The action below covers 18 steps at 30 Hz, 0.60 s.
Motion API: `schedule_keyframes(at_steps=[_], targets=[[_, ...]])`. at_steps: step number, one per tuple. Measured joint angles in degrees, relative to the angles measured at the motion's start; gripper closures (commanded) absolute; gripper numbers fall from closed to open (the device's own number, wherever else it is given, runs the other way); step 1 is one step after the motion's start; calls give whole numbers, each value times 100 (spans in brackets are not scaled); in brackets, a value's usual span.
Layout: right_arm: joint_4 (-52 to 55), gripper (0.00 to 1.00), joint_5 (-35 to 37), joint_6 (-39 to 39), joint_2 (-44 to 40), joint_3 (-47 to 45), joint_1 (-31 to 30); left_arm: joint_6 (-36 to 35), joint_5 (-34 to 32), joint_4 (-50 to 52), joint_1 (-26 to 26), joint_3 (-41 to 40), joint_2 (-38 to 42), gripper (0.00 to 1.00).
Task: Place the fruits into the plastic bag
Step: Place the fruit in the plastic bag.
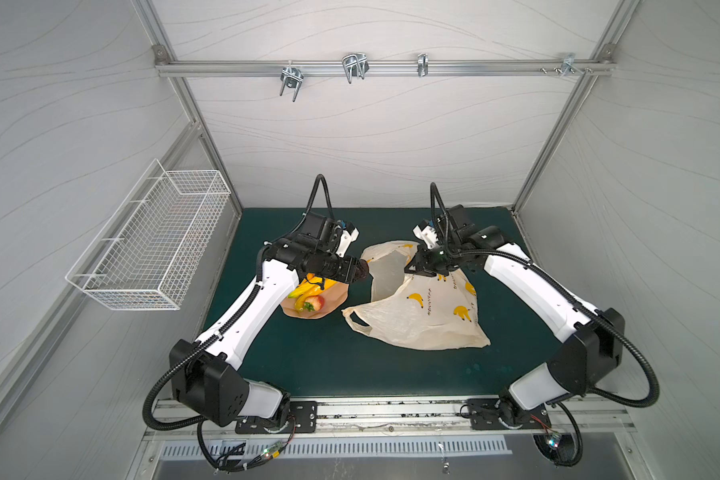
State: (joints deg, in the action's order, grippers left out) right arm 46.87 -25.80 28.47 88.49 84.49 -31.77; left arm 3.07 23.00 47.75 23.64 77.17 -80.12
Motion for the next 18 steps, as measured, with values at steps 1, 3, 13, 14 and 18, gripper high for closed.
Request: schedule_keyframes(at_steps=[1,3,13,14,18], targets=[[2,100,0,2,0,0,0,-22,-2,-20,61,-17,0,66],[4,100,0,2,0,0,0,-79,-4,-85,192,-79,-4,67],[42,100,0,4,0,79,0,-155,-166,-485,970,-809,-363,68],[39,100,0,4,0,98,0,-151,-175,-509,1032,-887,-415,68],[46,100,0,9,0,107,-2,-131,-186,-581,1235,-970,-684,68]])
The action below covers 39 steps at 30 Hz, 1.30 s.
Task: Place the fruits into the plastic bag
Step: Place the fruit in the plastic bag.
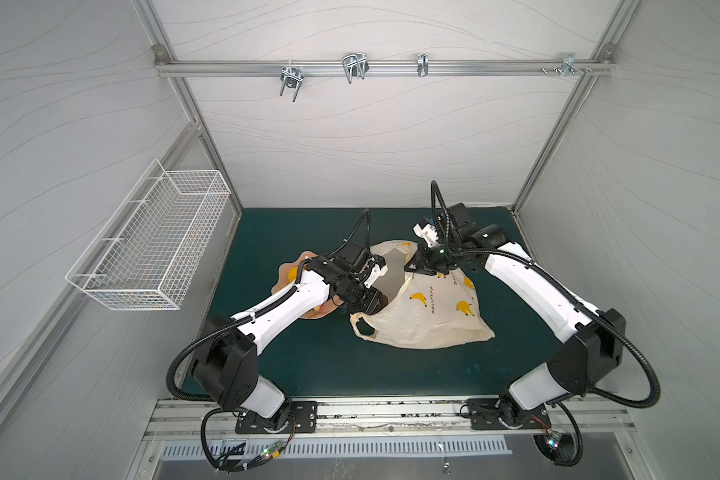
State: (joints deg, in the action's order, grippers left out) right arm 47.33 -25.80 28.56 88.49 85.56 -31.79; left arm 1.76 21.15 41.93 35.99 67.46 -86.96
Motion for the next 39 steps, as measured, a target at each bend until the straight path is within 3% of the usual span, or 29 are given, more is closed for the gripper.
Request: schedule_keyframes(at_steps=[11,23,32,39], targets=[[-33,100,-28,96,0,0,-39,177,11,-269,157,55,-673,68],[-533,100,-197,579,0,-323,-358,957,466,-778,157,920,-1744,68],[-999,100,-380,846,0,-638,-363,1550,920,-1231,168,977,-2017,61],[-1270,100,-527,927,-37,-946,-192,1910,1165,-1567,313,977,-2063,50]])
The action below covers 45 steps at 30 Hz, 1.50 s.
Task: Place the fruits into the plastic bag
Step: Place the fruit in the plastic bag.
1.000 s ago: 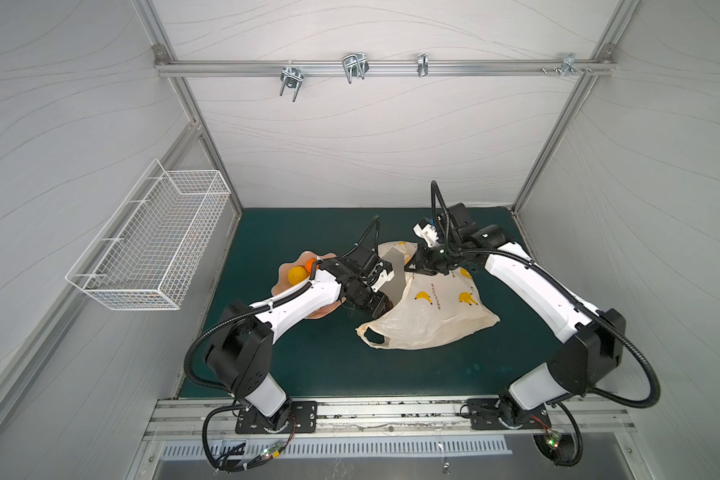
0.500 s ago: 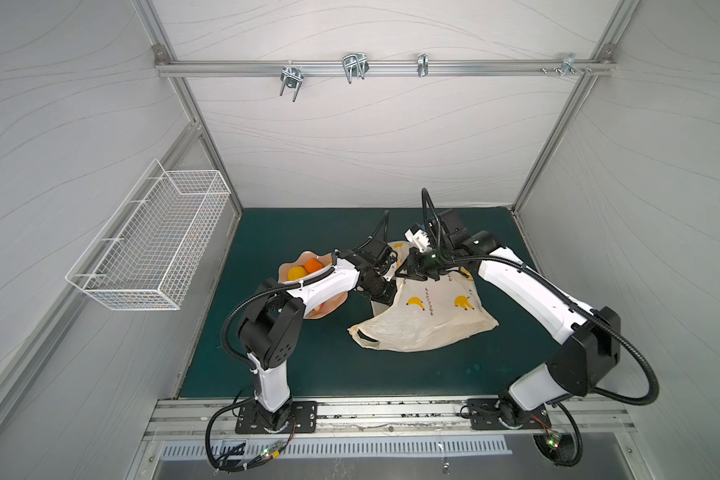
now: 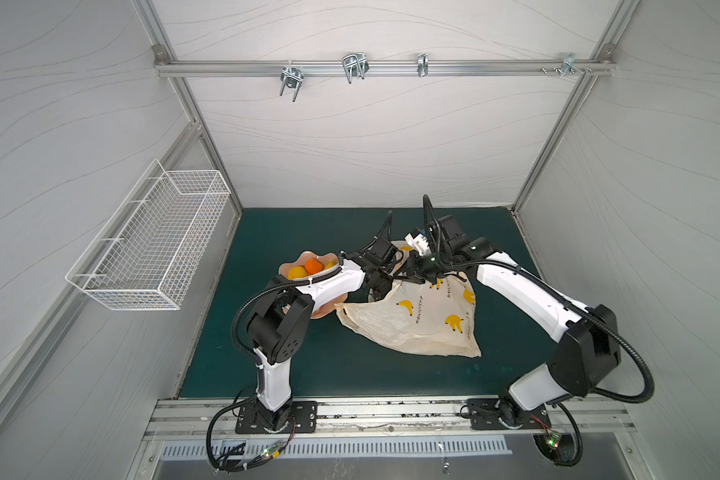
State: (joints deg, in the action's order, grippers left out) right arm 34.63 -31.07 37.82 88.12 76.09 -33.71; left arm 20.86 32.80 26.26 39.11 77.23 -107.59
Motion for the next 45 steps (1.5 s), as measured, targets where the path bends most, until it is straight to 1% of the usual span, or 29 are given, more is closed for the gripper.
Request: schedule_keyframes(at_steps=[3,10,17,18,19,28,32,36,40,45], targets=[[-42,100,-31,2,-26,-76,83,142,118,-151,76,-11,-83,40],[-85,100,-105,-2,-129,-162,192,391,280,-310,179,-105,-122,29],[-120,100,-136,-9,-203,-199,243,546,328,-380,188,-254,-42,21],[-122,100,-138,-9,-208,-199,245,575,334,-382,188,-275,-4,2],[-122,100,-140,-11,-212,-199,247,584,348,-385,188,-291,44,0],[-170,100,-203,-35,-358,-140,264,702,396,-245,83,-459,717,2],[-118,100,-195,-37,-389,-140,291,691,332,-63,-195,-531,1128,5],[-118,100,-195,-39,-393,-140,310,562,125,284,-461,-538,1397,8],[-50,100,-179,-90,-393,-140,310,417,-149,669,-590,-538,1440,12],[131,100,-81,-192,-393,-140,310,424,-693,1080,-750,-538,1563,14]])
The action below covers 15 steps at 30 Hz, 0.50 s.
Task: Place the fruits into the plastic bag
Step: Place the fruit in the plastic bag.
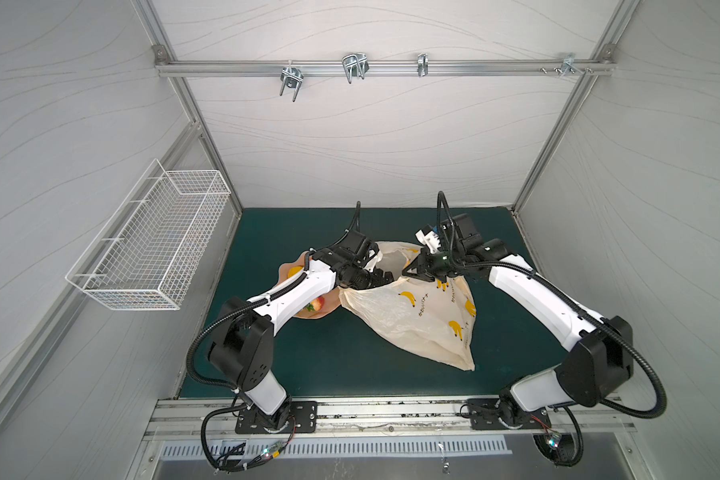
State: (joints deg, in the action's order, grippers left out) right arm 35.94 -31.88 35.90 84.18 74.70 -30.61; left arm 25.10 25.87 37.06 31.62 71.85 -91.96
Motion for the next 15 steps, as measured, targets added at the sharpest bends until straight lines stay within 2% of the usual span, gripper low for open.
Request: schedule_keyframes(at_steps=[15], targets=[[446,100,258,-444,-7,48,-203,654,-1456,457,-334,13,984,14]])
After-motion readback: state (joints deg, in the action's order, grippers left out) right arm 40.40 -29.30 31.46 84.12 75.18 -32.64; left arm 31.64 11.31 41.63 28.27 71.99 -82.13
